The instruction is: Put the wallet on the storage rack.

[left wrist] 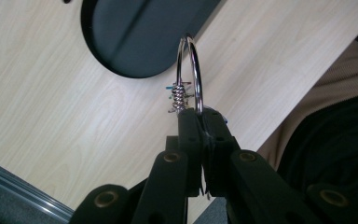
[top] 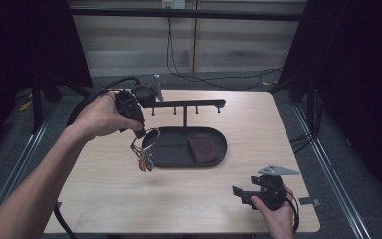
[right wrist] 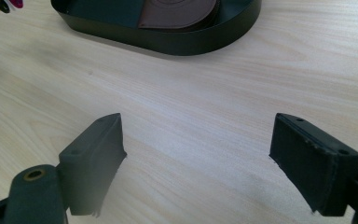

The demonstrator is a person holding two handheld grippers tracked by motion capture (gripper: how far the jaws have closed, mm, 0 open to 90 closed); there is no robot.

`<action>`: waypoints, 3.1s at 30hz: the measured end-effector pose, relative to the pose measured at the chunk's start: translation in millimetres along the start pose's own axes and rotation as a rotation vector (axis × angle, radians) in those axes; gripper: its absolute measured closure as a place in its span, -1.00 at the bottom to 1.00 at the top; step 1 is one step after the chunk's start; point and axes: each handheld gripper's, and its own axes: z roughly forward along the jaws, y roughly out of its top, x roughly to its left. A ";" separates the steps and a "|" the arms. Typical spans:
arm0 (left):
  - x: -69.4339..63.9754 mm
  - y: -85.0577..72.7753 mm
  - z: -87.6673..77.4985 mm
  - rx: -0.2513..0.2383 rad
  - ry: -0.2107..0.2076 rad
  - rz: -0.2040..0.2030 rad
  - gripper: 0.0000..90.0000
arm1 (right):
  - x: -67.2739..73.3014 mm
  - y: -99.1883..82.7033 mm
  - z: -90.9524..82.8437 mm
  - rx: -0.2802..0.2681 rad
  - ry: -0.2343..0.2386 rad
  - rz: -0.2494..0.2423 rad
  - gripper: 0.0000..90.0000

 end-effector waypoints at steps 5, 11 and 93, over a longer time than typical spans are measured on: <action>12.7 4.6 1.2 -0.007 -0.010 -0.015 0.95 | -0.8 -0.2 -0.3 0.001 0.000 0.005 -0.62; 22.2 12.5 3.5 -0.014 -0.007 -0.035 0.95 | -1.1 -0.1 0.8 0.002 0.004 0.001 -0.62; 83.8 14.4 49.6 -0.206 -0.002 -0.230 0.04 | -0.6 0.5 4.6 0.026 0.027 -0.014 -0.61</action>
